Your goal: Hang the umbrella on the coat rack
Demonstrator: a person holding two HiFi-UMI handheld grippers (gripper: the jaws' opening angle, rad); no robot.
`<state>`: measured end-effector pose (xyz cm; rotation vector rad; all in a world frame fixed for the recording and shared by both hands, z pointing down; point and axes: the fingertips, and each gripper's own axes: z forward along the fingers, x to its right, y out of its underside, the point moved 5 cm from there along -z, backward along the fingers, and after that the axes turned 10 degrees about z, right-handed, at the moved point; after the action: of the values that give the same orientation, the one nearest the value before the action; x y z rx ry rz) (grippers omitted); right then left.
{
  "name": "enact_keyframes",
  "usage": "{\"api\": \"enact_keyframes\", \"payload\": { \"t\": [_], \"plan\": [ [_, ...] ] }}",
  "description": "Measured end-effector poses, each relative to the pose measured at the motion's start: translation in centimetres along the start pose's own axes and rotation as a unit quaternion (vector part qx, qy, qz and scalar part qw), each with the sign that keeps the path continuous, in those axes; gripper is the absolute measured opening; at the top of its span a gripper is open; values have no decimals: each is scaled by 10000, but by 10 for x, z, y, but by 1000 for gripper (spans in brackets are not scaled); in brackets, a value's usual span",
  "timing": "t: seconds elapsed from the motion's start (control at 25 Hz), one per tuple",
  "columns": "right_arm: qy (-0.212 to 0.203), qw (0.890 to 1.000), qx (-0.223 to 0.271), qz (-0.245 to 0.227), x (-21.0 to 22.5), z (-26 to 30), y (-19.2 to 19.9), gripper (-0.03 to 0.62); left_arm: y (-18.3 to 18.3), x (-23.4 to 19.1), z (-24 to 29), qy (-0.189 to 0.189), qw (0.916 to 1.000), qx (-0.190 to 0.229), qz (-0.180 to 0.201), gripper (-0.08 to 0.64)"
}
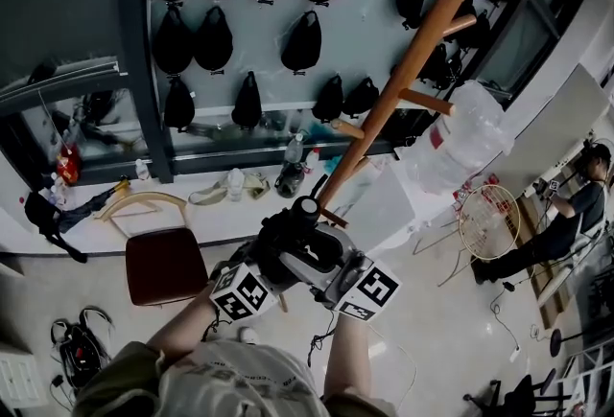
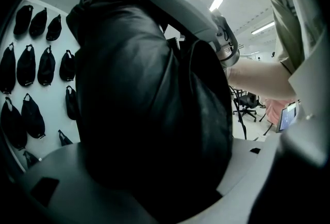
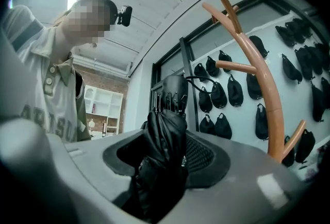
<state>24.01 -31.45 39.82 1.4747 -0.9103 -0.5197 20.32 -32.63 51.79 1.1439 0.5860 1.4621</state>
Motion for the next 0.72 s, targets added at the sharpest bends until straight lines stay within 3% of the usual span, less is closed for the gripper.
{"api": "enact_keyframes", "payload": {
  "t": [0.32, 0.72],
  "plan": [
    [111, 9994, -47, -333, -4, 11, -16, 204, -8, -17, -6, -364, 9991, 229, -30, 361],
    [770, 9960, 36, -462, 11, 25, -42, 202, -8, -43, -24, -906, 9955, 115, -249, 422]
  ]
}}
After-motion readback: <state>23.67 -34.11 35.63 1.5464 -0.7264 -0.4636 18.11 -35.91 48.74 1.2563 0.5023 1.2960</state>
